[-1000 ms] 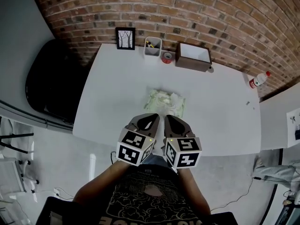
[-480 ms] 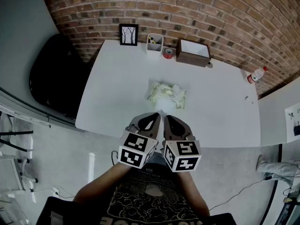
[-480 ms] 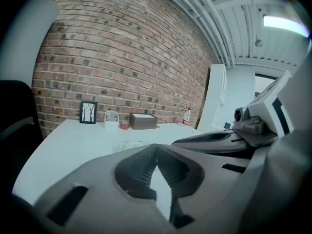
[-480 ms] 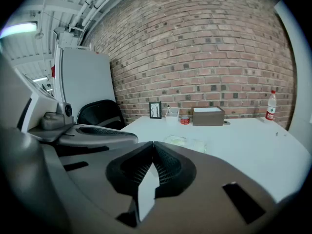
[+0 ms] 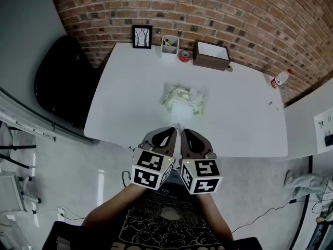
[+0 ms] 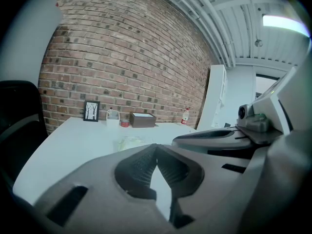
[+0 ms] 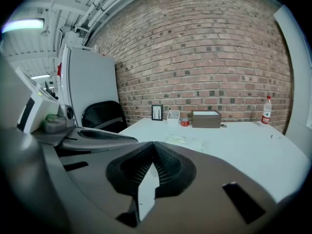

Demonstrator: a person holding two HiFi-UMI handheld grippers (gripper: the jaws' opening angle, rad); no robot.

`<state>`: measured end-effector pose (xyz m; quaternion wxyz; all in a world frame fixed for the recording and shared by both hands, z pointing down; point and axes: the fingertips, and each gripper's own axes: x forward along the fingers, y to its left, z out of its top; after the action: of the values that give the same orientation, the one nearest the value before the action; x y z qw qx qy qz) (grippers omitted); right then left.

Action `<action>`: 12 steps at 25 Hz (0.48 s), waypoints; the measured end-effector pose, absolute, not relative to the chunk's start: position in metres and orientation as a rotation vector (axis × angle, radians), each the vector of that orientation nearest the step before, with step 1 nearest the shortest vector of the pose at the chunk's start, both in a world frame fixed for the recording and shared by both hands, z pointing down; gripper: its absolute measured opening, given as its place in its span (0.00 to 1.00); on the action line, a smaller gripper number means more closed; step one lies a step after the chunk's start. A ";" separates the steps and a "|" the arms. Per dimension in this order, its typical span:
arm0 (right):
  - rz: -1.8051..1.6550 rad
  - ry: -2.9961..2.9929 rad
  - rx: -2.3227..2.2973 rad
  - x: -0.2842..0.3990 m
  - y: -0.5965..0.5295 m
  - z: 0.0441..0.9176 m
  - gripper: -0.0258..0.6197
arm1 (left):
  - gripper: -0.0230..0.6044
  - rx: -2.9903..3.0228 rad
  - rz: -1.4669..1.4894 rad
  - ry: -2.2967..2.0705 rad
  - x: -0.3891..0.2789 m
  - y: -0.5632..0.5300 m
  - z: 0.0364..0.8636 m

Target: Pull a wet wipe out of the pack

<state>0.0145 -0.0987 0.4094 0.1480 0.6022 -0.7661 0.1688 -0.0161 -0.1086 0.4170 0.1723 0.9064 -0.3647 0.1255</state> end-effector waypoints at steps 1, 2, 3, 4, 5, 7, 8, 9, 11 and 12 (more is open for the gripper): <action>0.482 -2.203 1.735 0.014 -0.097 0.409 0.07 | 0.06 2.572 0.355 -1.036 -0.017 -0.107 0.417; 0.479 -2.202 1.738 0.013 -0.095 0.408 0.07 | 0.06 2.573 0.354 -1.038 -0.018 -0.105 0.416; 0.475 -2.201 1.740 0.013 -0.093 0.408 0.07 | 0.06 2.573 0.355 -1.040 -0.018 -0.103 0.416; 0.471 -2.200 1.742 0.012 -0.091 0.408 0.07 | 0.06 2.573 0.355 -1.041 -0.019 -0.102 0.416; 0.468 -2.199 1.743 0.012 -0.089 0.407 0.07 | 0.06 2.573 0.355 -1.041 -0.019 -0.101 0.416; 0.464 -2.196 1.748 0.012 -0.086 0.407 0.07 | 0.06 2.577 0.354 -1.037 -0.019 -0.097 0.415; 0.462 -2.194 1.751 0.012 -0.085 0.407 0.07 | 0.06 2.579 0.353 -1.037 -0.019 -0.096 0.415; 0.462 -2.194 1.753 0.012 -0.083 0.408 0.07 | 0.06 2.582 0.353 -1.038 -0.020 -0.094 0.415; 0.461 -2.194 1.756 0.011 -0.080 0.408 0.07 | 0.06 2.584 0.357 -1.038 -0.022 -0.092 0.416; 0.462 -2.194 1.758 0.010 -0.080 0.408 0.07 | 0.06 2.585 0.359 -1.036 -0.023 -0.091 0.417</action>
<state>0.0101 -0.0797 0.4079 0.1460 0.6104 -0.7618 0.1603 -0.0226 -0.0909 0.4165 0.1661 0.9078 -0.3639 0.1261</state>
